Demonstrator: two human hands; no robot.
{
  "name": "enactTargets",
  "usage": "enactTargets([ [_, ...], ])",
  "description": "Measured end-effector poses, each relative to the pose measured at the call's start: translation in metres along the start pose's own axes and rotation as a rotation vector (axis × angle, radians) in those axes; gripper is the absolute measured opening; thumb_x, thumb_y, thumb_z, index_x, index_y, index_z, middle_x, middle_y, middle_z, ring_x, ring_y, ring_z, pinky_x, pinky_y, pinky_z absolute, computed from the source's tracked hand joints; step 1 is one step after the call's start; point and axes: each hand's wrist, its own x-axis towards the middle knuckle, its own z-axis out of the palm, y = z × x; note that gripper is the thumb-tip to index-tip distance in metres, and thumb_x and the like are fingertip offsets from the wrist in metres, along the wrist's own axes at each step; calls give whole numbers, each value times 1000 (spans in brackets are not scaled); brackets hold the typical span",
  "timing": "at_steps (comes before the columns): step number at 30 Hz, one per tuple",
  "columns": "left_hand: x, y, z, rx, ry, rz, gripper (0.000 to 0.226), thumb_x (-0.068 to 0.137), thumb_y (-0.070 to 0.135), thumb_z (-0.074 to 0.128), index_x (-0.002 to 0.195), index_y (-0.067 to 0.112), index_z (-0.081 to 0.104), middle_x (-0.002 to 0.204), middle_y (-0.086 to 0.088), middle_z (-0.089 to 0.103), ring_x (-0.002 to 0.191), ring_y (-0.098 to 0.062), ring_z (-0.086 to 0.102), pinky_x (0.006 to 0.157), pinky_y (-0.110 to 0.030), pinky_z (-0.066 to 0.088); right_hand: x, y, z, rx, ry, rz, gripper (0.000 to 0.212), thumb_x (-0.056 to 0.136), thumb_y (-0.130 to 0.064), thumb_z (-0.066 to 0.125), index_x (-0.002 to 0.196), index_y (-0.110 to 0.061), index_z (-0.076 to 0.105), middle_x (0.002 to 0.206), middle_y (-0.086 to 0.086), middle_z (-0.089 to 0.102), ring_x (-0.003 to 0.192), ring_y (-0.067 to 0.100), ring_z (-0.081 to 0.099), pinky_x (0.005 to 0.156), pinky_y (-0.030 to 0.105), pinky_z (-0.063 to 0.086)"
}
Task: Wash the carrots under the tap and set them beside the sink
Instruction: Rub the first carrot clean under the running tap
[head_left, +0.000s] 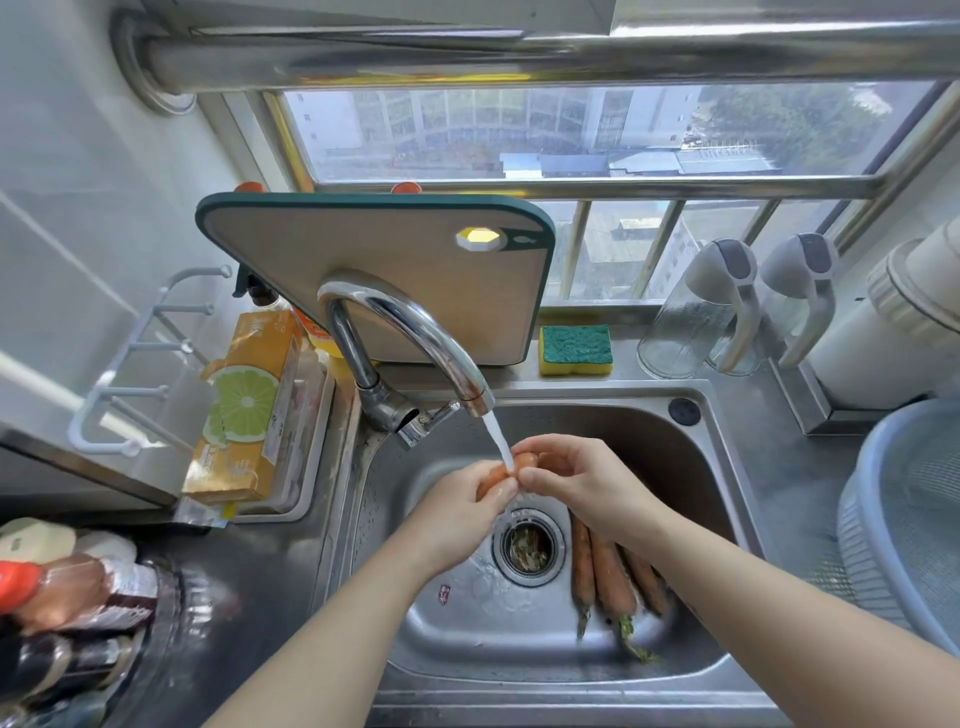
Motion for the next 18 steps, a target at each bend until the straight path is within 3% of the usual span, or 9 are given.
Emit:
enactTargets([
  [2, 1, -4, 3, 74, 47, -16, 24, 94, 49, 43, 106, 36, 61, 90, 18, 64, 86, 1, 58, 78, -23, 46, 1, -3, -1, 10, 15, 19, 27, 83, -9, 71, 109, -7, 67, 90, 14, 73, 77, 15, 67, 80, 28, 57],
  [4, 3, -6, 3, 78, 15, -33, 31, 96, 47, 40, 117, 33, 58, 108, 11, 65, 98, -9, 59, 86, -30, 46, 2, -6, -3, 28, -12, 47, 27, 84, -5, 68, 111, -2, 66, 87, 17, 71, 74, 13, 66, 75, 24, 57],
  [7, 2, -1, -1, -120, -120, -77, 32, 102, 31, 35, 126, 27, 55, 108, 7, 61, 87, -2, 53, 76, -21, 40, 4, -7, -8, -29, -75, 65, 26, 87, -1, 63, 113, -2, 66, 93, 17, 71, 81, 16, 68, 80, 27, 57],
  [9, 2, -1, -2, -137, -137, -95, 33, 102, 30, 34, 128, 27, 55, 107, 7, 61, 87, -2, 53, 77, -21, 41, 4, -10, -8, -115, -90, 57, 28, 87, -2, 63, 115, -4, 67, 96, 15, 73, 85, 18, 70, 84, 29, 57],
  [13, 5, -6, 0, 63, -55, -109, 53, 78, 68, 29, 115, 42, 56, 115, 9, 64, 108, -16, 58, 99, -41, 44, 4, -16, -3, -251, -47, 4, 24, 83, -10, 70, 106, -10, 72, 82, 2, 73, 70, 8, 67, 76, 25, 57],
  [15, 5, -6, 0, 60, -84, -80, 51, 77, 64, 27, 114, 42, 55, 116, 8, 63, 110, -18, 57, 100, -43, 43, 3, -18, -4, -226, -53, 33, 26, 82, -9, 70, 108, -8, 71, 82, 3, 73, 70, 7, 66, 72, 22, 56],
  [18, 3, -3, -2, 75, -118, -46, 31, 81, 52, 28, 102, 46, 51, 110, 10, 61, 109, -18, 56, 100, -44, 41, 2, -19, -8, -191, -73, 80, 29, 84, -3, 66, 113, -5, 68, 85, 8, 73, 72, 10, 67, 71, 21, 56],
])
